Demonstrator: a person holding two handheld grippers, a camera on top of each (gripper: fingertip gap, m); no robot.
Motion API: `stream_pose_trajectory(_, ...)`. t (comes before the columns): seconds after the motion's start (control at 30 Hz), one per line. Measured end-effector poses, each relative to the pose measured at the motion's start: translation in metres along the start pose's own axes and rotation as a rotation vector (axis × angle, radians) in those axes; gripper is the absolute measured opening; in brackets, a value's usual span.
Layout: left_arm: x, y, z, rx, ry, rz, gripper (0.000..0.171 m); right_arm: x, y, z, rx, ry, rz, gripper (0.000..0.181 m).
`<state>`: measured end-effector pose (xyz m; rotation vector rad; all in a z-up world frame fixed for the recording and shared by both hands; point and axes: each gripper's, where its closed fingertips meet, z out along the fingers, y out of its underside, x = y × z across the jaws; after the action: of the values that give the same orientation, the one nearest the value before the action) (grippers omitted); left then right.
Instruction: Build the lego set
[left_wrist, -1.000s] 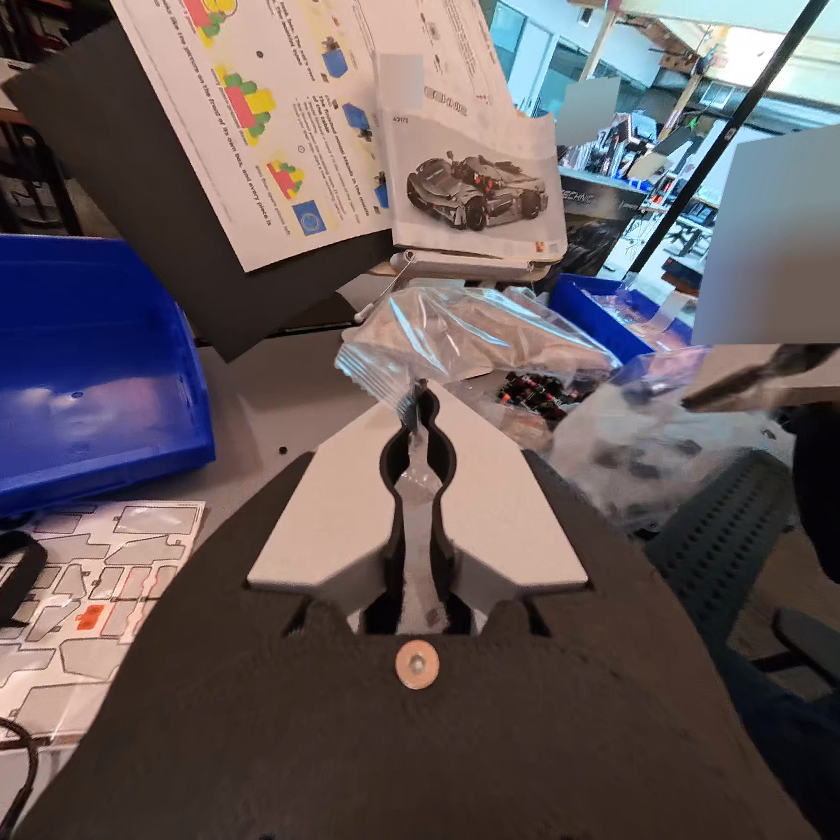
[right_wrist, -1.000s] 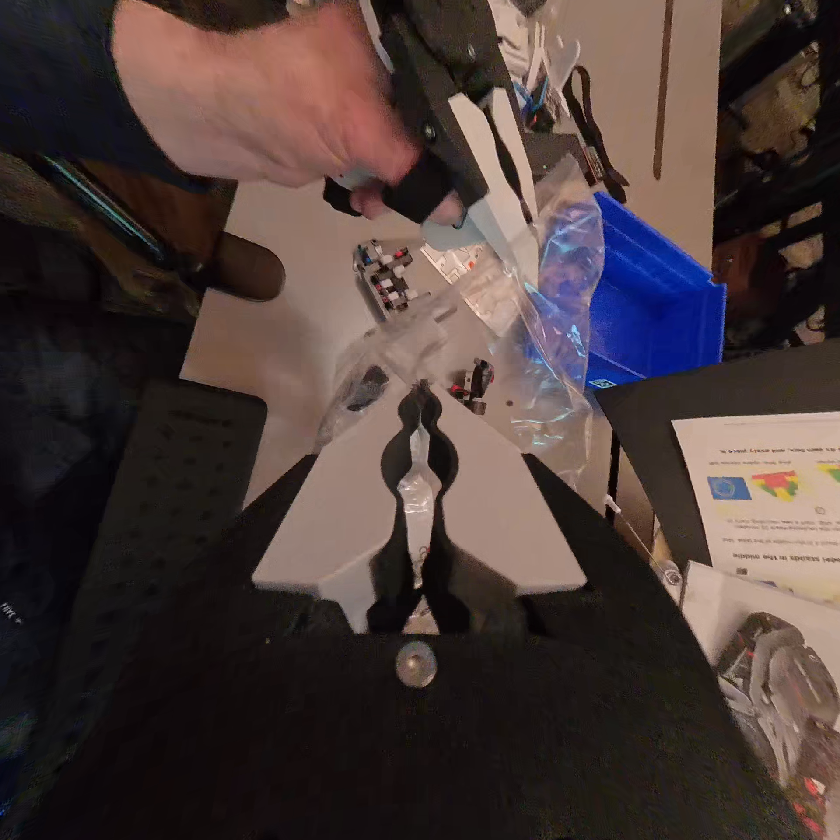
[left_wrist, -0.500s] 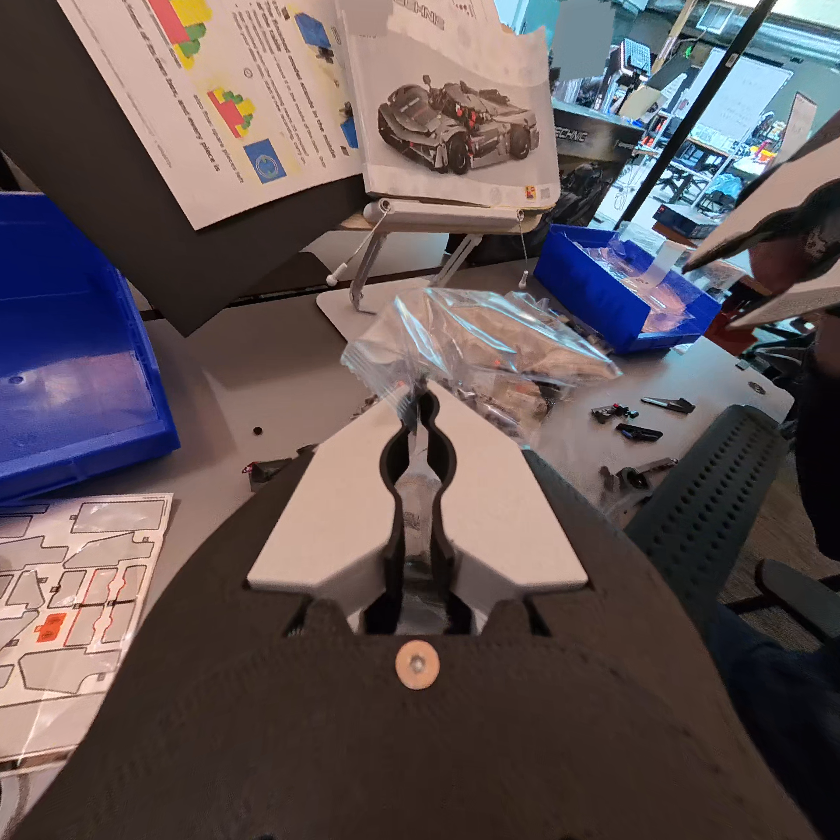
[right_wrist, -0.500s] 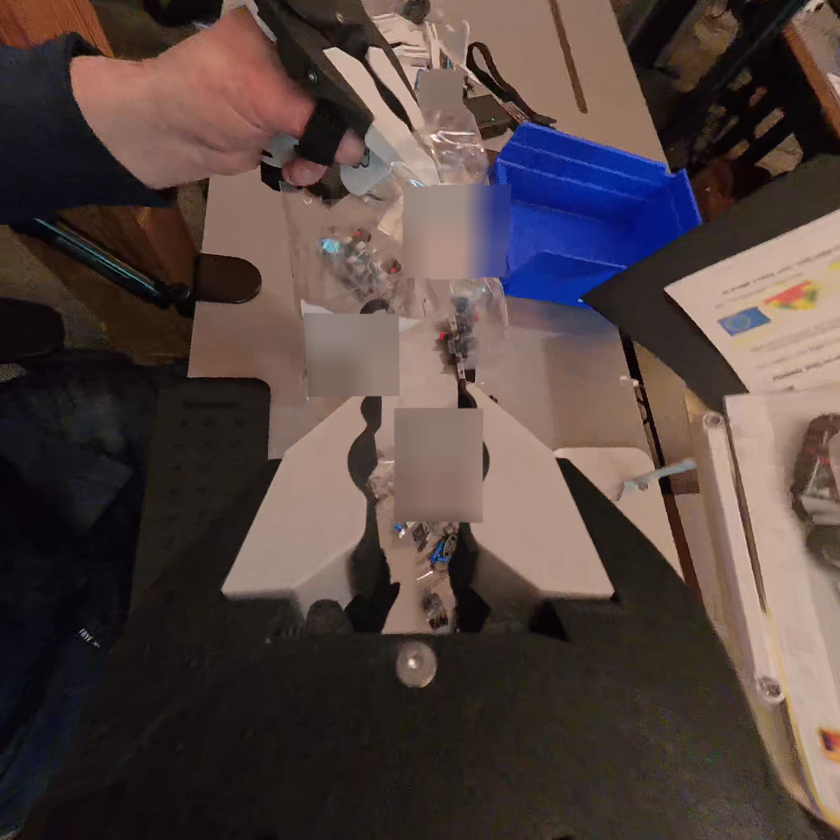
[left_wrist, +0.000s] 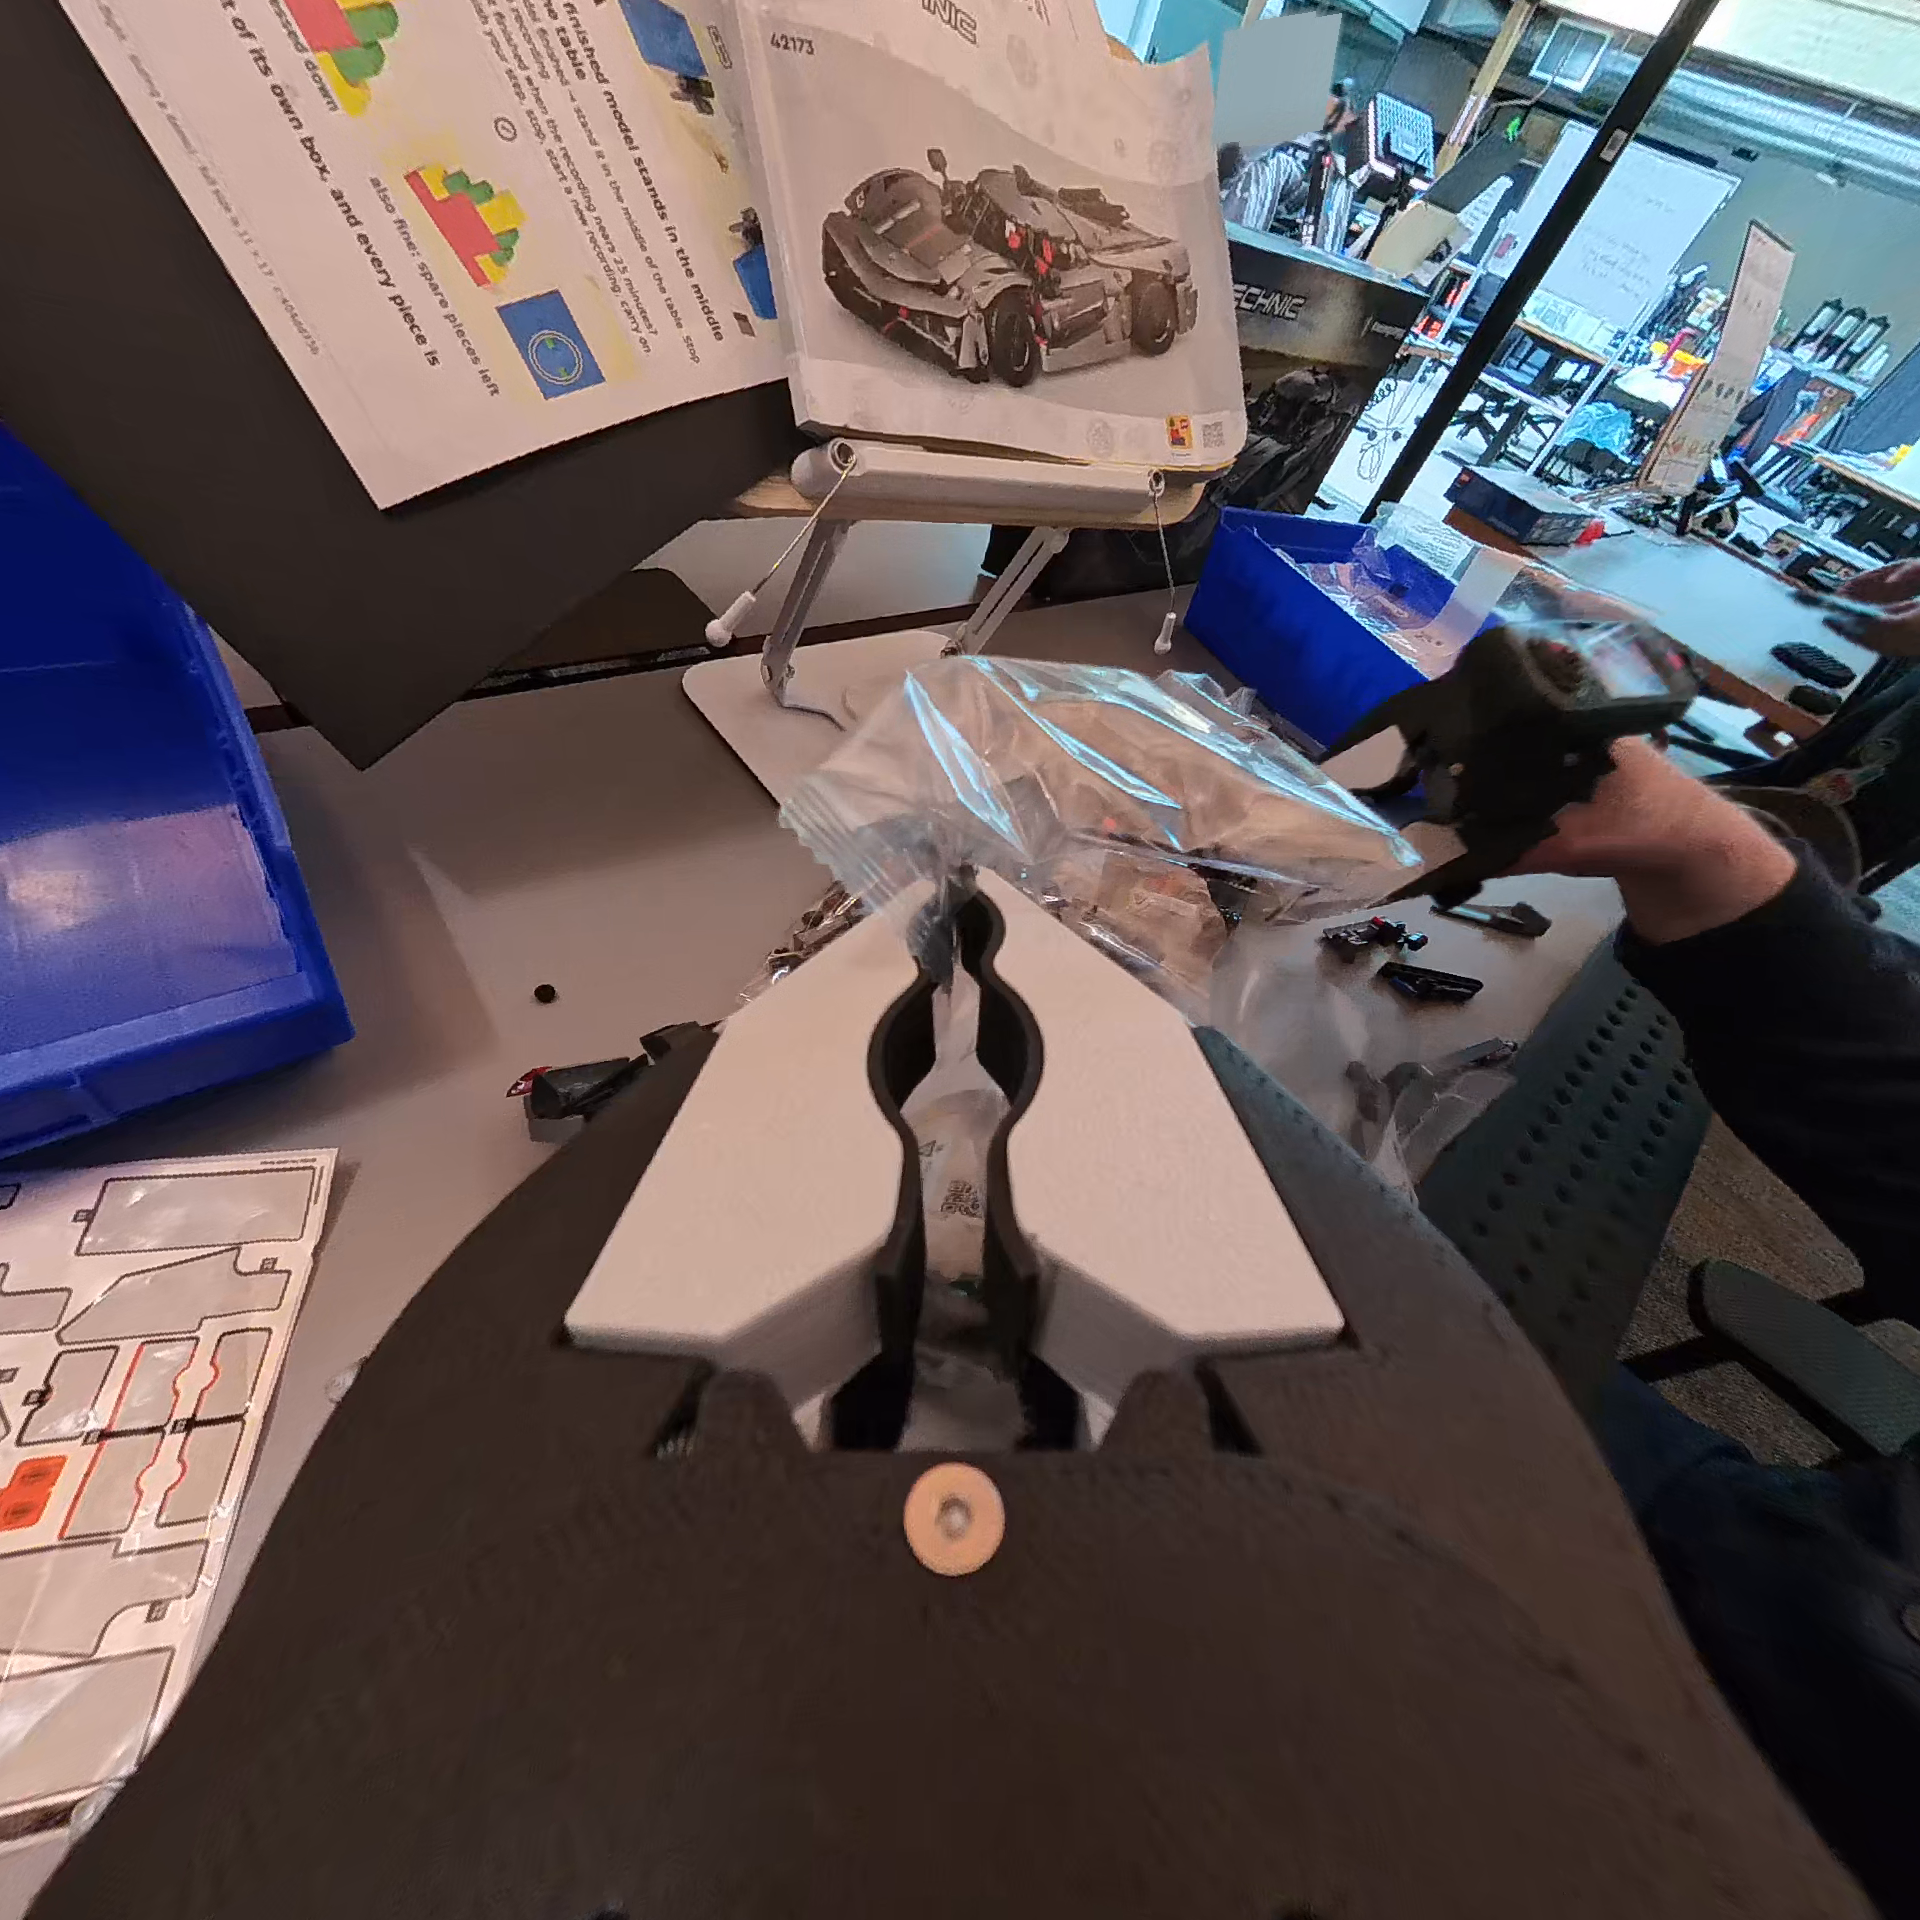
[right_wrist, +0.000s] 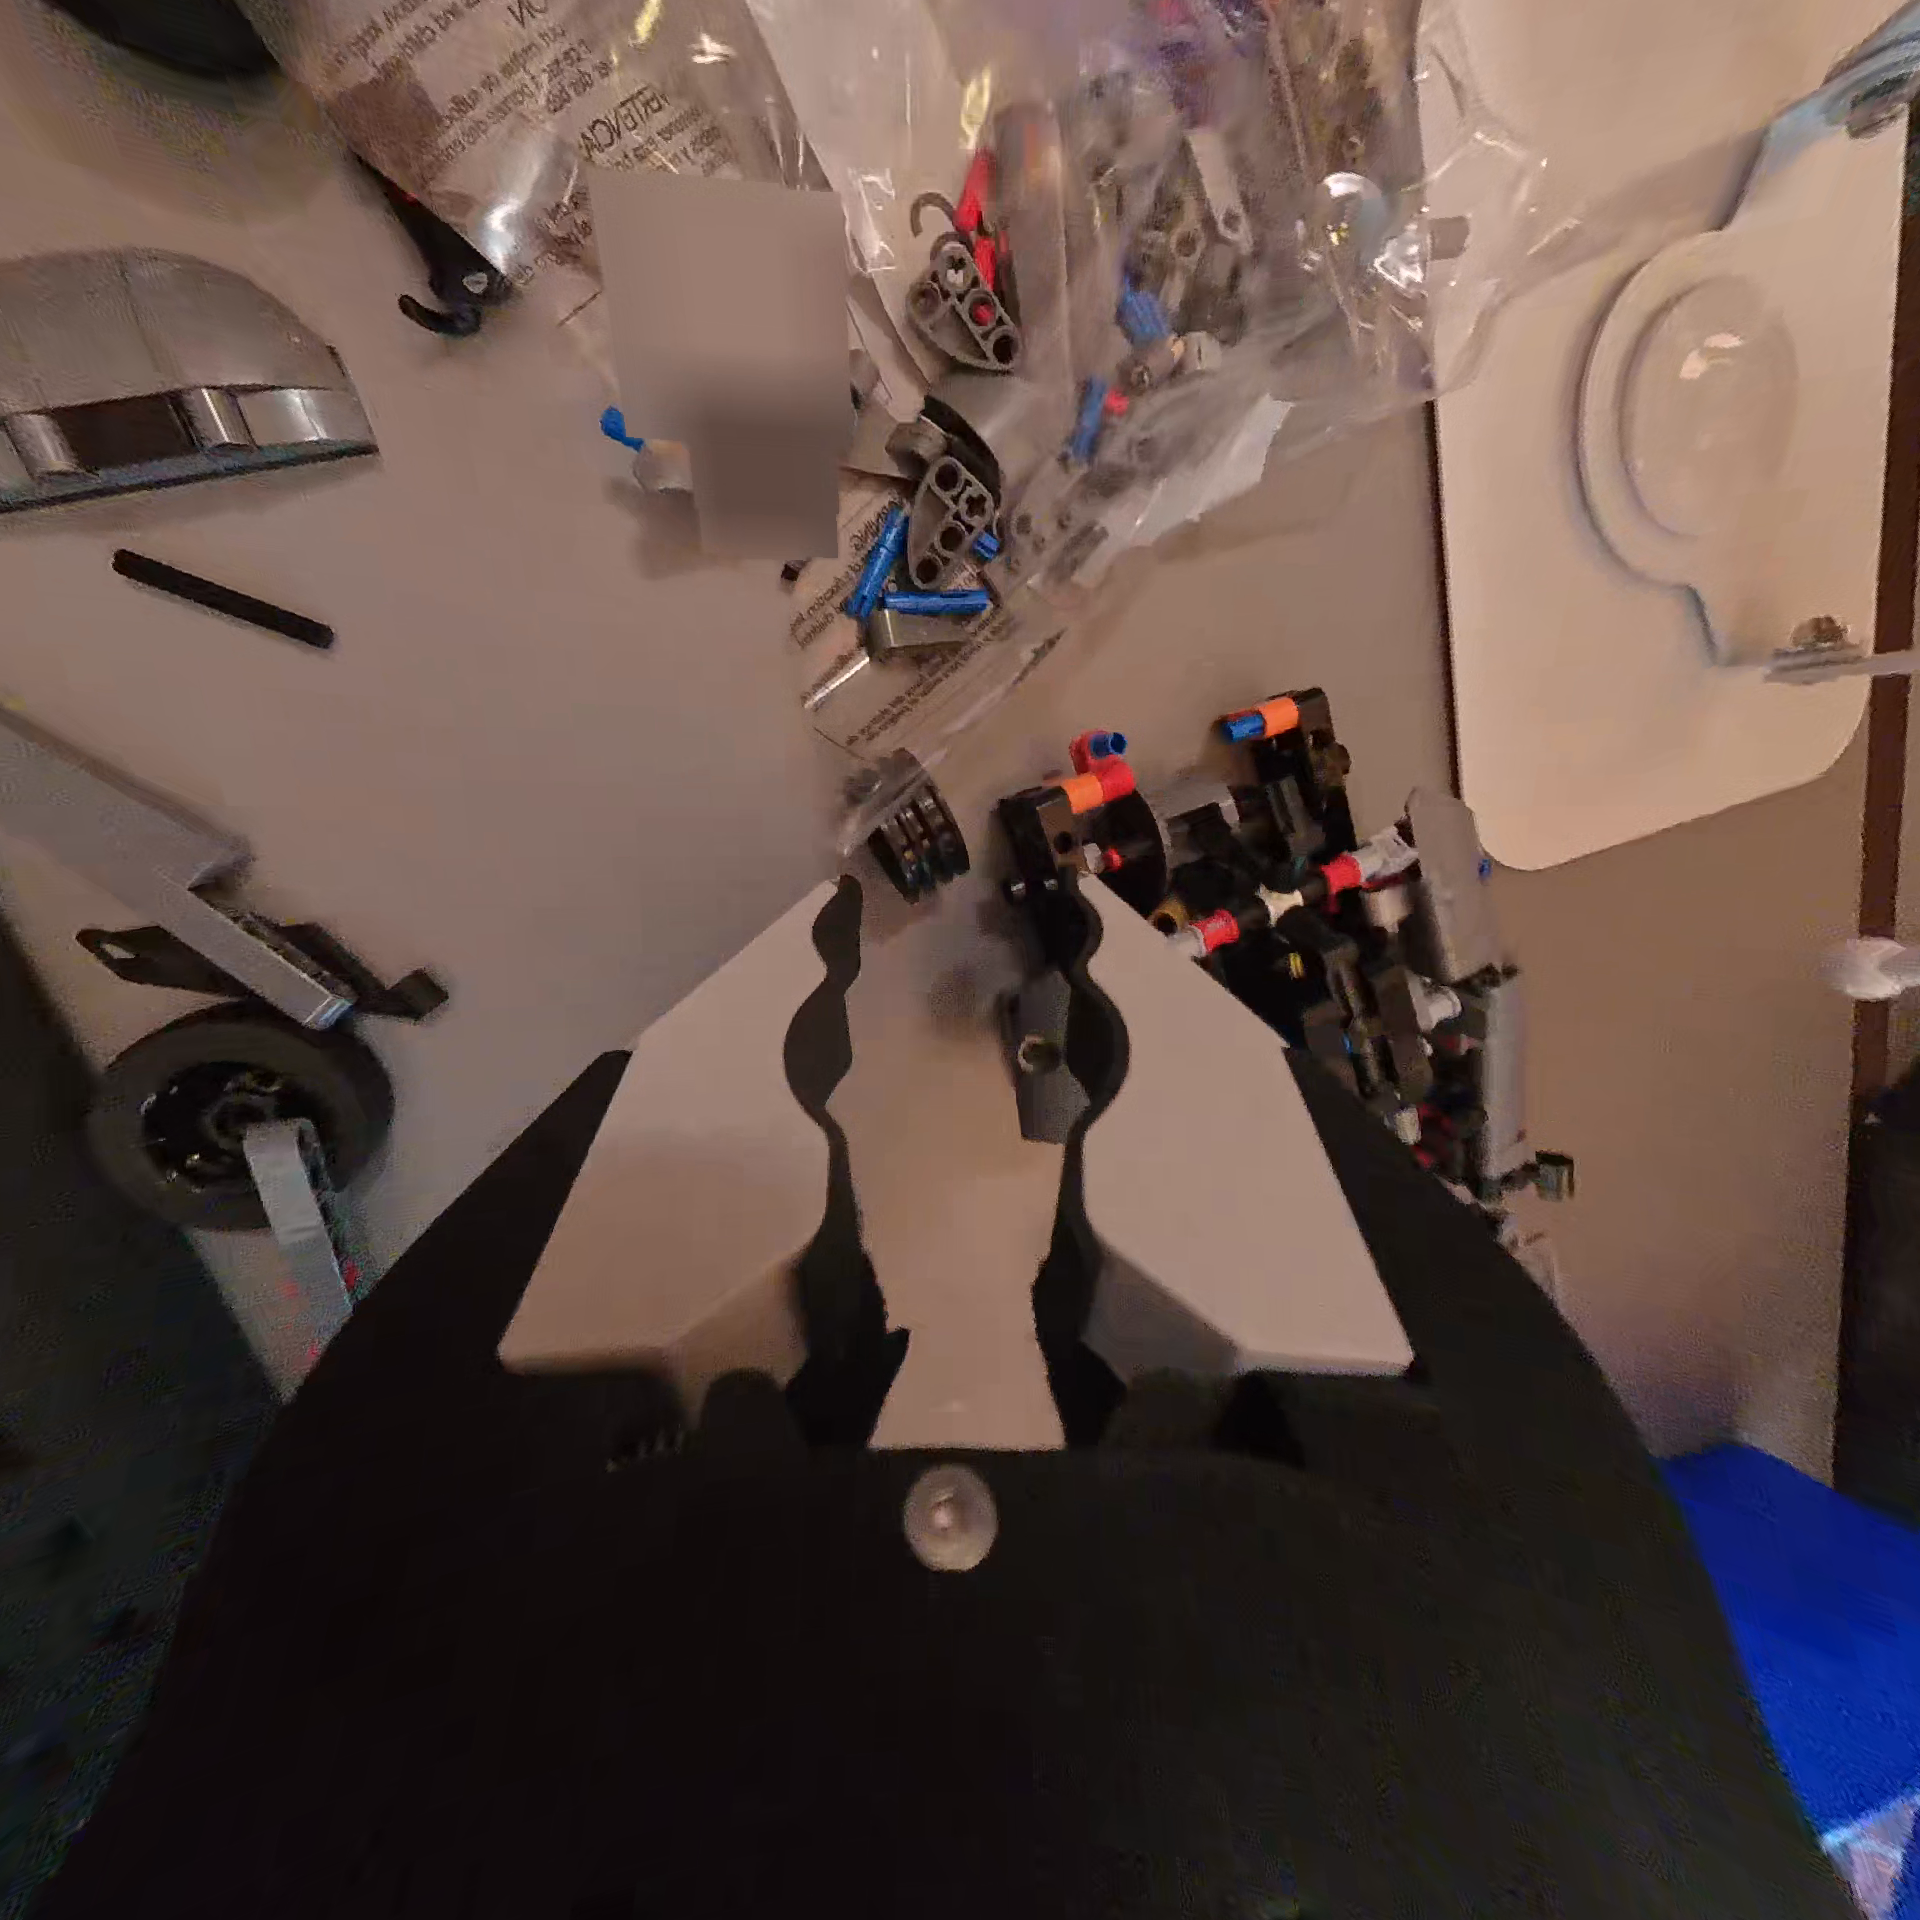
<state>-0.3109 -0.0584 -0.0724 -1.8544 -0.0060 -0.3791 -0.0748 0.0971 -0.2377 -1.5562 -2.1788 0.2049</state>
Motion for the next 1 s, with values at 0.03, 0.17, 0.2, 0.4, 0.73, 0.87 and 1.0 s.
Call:
stream_pose_trajectory(0.03,0.0,0.0,0.0,0.0,0.0,0.003,0.0,-0.003,-0.002,0.006,0.009,-0.023,-0.018,0.036)
stream_pose_trajectory(0.17,0.0,0.0,-0.001,0.004,0.0,0.007,0.0,-0.003,0.005,0.025,-0.072,-0.025,-0.061,0.028)
stream_pose_trajectory(0.2,0.0,0.0,-0.001,0.005,-0.002,0.008,0.0,-0.005,0.006,0.028,-0.081,-0.036,-0.06,0.027)
stream_pose_trajectory(0.4,0.0,0.0,0.0,0.006,0.002,0.007,0.0,-0.006,0.006,0.013,-0.05,-0.064,-0.022,0.013)
stream_pose_trajectory(0.73,0.003,-0.001,0.003,0.011,-0.003,0.02,0.0,-0.01,-0.152,-0.149,0.534,0.061,-0.111,0.012)
stream_pose_trajectory(0.87,0.007,-0.002,0.004,0.023,0.01,0.024,0.0,-0.053,-0.232,-0.164,0.671,-0.079,-0.215,0.013)
stream_pose_trajectory(1.0,0.011,-0.001,0.006,0.019,0.014,0.036,0.0,-0.077,-0.276,-0.131,0.618,-0.15,-0.289,0.013)
